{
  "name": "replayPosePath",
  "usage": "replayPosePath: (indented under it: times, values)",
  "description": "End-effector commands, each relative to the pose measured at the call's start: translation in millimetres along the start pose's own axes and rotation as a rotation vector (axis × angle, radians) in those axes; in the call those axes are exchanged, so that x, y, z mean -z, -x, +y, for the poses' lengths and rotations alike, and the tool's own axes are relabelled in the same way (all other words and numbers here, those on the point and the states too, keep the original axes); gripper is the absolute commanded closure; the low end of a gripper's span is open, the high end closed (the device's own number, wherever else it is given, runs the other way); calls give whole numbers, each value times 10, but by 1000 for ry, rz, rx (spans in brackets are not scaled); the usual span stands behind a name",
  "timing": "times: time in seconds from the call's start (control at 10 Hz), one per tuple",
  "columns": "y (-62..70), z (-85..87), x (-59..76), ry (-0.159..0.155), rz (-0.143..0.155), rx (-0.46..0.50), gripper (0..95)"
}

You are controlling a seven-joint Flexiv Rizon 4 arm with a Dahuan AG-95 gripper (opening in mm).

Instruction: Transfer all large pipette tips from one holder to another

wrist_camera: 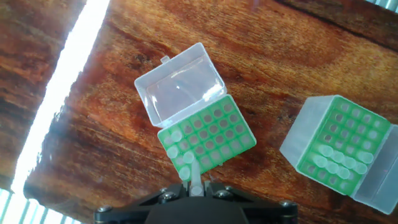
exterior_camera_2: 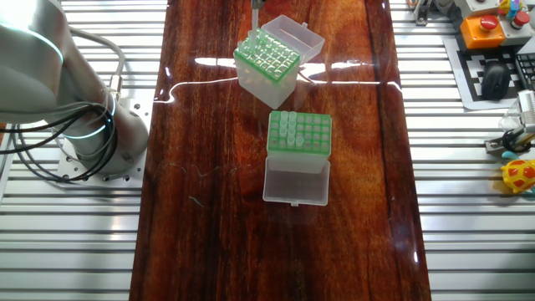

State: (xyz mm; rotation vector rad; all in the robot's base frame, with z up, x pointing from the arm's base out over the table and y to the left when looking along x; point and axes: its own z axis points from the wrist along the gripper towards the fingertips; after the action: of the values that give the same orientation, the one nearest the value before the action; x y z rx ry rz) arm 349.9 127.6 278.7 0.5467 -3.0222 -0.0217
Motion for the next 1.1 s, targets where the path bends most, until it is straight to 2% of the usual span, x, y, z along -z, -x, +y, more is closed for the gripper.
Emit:
replayPosePath:
  times: [0.1,0.2,0.6,1.1]
  values:
    - [99,-486,-52,-17,15,191,950]
    - [103,-535,-44,-9,21,206,950]
    - [103,-535,-44,-17,40,193,950]
    - [103,-535,-44,-24,45,170,950]
